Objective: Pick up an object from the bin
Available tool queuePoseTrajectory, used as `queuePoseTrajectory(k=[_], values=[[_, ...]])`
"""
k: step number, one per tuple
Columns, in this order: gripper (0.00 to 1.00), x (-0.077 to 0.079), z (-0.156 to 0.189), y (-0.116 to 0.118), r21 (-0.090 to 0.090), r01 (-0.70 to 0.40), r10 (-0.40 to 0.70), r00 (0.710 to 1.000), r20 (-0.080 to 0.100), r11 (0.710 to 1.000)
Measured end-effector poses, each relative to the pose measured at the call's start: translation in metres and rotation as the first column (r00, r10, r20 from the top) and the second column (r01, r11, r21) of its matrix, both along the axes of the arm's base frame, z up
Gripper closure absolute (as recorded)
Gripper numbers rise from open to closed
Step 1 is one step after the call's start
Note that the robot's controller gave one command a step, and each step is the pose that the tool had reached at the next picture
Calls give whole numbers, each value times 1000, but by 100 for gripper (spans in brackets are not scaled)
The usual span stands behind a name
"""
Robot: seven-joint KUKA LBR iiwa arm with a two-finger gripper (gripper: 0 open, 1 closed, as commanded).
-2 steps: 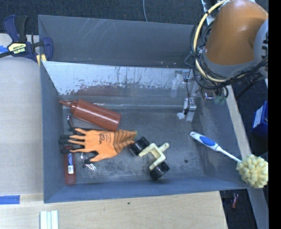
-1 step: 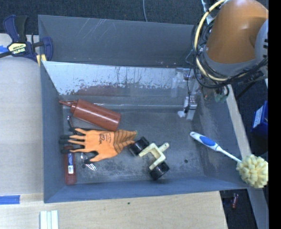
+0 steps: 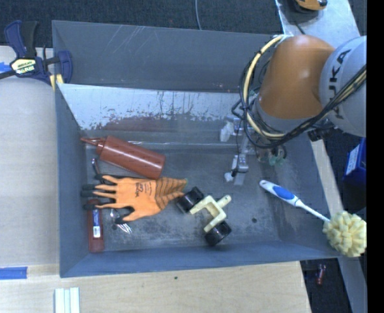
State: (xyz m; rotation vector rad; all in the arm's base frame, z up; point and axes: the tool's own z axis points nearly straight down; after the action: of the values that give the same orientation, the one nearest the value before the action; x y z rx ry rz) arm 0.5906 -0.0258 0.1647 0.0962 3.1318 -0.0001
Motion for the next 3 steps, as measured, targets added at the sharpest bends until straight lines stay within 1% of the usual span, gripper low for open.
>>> queuePoseTrajectory(k=[1,2,3], values=[[0,-18,-58,27,-3,-71,71,997,11,997],[0,-65,-87,44,-3,-115,115,993,17,993],[0,-100,-94,68,-6,-272,272,962,9,962]])
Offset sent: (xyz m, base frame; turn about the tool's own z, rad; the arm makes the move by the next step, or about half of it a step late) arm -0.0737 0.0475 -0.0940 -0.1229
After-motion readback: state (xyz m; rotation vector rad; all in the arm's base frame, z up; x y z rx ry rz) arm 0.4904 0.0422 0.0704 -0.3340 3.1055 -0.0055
